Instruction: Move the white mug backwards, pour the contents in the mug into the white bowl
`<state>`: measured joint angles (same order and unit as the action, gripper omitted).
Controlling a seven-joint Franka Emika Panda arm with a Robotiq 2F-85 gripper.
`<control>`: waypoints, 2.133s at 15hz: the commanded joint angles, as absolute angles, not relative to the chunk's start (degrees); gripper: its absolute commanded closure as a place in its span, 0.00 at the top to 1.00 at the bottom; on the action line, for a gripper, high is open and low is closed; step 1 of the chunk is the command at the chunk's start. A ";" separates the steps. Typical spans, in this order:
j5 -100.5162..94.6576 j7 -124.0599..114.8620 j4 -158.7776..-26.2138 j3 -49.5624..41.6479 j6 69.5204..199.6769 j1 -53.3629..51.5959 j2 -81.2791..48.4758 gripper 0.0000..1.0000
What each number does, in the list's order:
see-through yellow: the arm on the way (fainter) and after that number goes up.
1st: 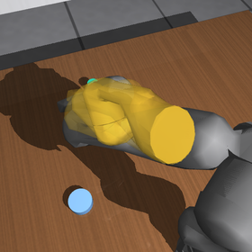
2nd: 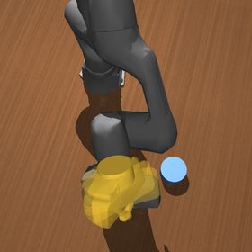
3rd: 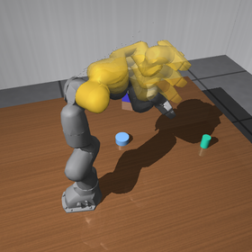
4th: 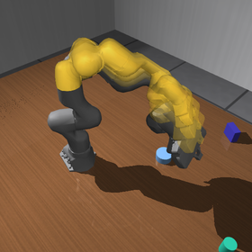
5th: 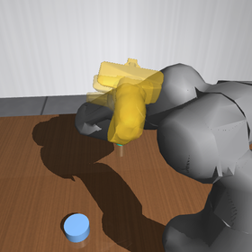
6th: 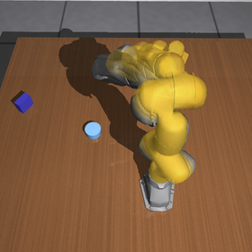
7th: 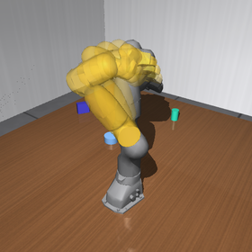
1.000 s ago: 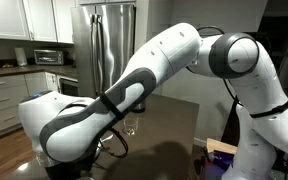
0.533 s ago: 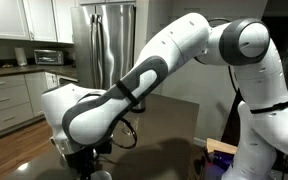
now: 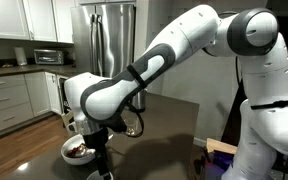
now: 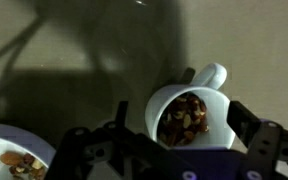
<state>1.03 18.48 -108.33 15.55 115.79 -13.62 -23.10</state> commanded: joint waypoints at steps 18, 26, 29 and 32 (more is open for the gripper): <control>11.33 16.53 -114.90 16.43 117.53 -13.00 -17.04 1.00; 13.18 12.37 -118.13 16.93 117.31 -13.50 -16.54 1.00; 12.78 9.93 -119.92 17.12 117.85 -14.02 -16.45 1.00; 11.66 8.34 -121.52 17.22 120.16 -15.02 -16.52 1.00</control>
